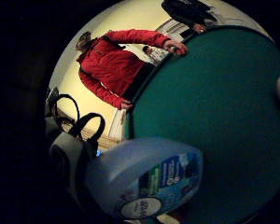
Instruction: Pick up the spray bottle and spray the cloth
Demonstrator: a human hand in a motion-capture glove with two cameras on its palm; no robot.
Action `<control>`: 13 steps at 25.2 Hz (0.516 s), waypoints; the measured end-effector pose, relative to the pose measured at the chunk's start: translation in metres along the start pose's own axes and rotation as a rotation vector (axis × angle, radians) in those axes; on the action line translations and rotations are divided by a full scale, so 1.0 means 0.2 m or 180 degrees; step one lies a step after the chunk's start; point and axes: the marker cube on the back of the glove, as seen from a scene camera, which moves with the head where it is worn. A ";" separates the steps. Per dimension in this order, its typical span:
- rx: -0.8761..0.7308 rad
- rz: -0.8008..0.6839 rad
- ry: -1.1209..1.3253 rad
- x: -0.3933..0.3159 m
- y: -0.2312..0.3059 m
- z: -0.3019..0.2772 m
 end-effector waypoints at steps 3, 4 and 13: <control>0.0010 0.0043 -0.0027 0.06 0.00 0.04; 0.0022 0.0048 -0.0044 0.07 0.00 0.04; 0.0040 0.0030 -0.0129 0.11 -0.11 0.10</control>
